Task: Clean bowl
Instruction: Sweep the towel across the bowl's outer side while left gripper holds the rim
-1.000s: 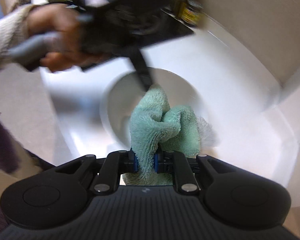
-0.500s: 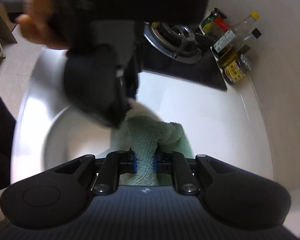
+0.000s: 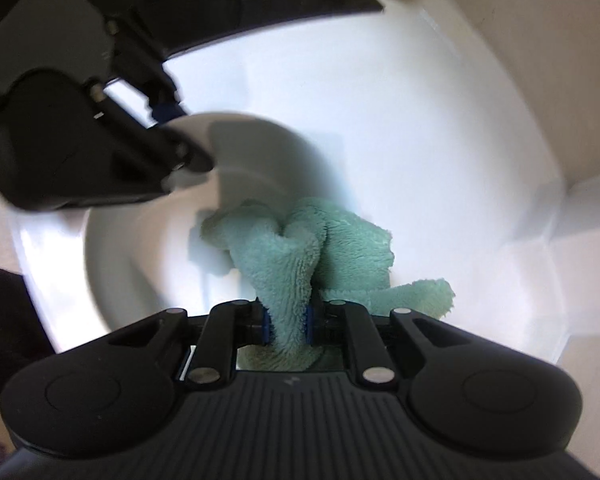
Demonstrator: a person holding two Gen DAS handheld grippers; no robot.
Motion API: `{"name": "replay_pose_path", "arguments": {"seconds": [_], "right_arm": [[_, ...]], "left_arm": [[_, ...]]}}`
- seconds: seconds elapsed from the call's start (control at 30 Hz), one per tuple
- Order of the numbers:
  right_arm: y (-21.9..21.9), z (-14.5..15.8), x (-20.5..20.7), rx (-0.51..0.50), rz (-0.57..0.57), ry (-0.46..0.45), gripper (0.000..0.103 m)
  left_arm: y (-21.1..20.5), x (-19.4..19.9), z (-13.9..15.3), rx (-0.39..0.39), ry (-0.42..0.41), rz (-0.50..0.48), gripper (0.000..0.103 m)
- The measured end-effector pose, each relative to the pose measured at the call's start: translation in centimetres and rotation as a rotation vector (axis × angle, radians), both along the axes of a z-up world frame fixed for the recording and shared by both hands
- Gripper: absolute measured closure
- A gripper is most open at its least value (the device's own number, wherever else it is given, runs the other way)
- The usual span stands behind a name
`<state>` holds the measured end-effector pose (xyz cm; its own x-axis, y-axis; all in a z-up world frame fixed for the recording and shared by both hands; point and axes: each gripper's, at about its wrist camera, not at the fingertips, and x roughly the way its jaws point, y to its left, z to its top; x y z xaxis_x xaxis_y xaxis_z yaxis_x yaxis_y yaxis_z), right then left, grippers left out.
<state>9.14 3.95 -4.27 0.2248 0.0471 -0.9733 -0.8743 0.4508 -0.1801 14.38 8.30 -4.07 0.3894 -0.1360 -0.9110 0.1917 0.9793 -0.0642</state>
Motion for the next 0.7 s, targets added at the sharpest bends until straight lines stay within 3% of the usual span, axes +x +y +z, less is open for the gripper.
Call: {"name": "replay_pose_path", "arguments": {"seconds": [0.23,0.37,0.53,0.57,0.7], "right_arm": [[-0.6,0.7,-0.3,0.081,-0.057,0.232,0.089],[-0.6,1.2,-0.8,0.246,-0.094,0.385,0.089],[-2.3,2.1,-1.8,0.449,-0.216,0.368,0.089],[-3.2,2.6,-1.8,0.483,-0.255,0.315,0.089],[-4.2,3.3,-1.0,0.451,-0.353,0.055,0.089]], "left_arm": [[0.0,-0.1,0.0,-0.017,0.006,0.014,0.084],[0.2,0.0,-0.1,-0.031,0.013,0.035,0.085],[0.7,0.1,-0.1,-0.067,0.038,0.049,0.09],[0.8,0.3,-0.1,-0.078,0.05,0.048,0.09],[1.1,0.6,-0.2,-0.096,0.068,0.044,0.091]]}}
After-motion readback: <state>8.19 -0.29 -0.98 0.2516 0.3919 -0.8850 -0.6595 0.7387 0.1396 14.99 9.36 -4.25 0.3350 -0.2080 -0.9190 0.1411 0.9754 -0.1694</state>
